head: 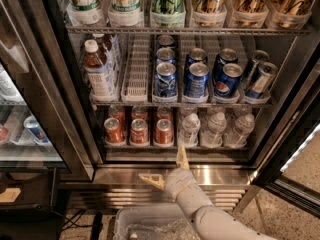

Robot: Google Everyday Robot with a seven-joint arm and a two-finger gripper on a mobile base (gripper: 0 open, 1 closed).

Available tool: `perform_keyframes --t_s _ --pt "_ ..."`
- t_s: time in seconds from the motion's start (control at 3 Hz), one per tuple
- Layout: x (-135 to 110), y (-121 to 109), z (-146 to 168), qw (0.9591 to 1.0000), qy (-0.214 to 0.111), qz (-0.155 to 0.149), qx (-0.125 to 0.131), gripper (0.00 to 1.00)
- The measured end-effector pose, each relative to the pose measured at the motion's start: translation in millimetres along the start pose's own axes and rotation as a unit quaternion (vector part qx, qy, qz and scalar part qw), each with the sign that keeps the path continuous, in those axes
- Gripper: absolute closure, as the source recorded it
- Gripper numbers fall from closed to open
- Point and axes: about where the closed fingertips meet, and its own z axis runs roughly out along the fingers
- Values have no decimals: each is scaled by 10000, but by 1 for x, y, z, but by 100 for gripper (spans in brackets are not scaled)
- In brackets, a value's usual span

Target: Pick coke can from bottom shelf of fridge

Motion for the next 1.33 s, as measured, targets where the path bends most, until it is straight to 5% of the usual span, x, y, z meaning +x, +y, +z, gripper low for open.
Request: perform_keyframes --t_s 0.67,1.0,1.33 --pt "-2 -21 23 9913 -325 228 1256 0" --pt "3 -31 29 9840 -266 424 1709 0" --pt "11 -37 31 9813 -160 522 1848 0"
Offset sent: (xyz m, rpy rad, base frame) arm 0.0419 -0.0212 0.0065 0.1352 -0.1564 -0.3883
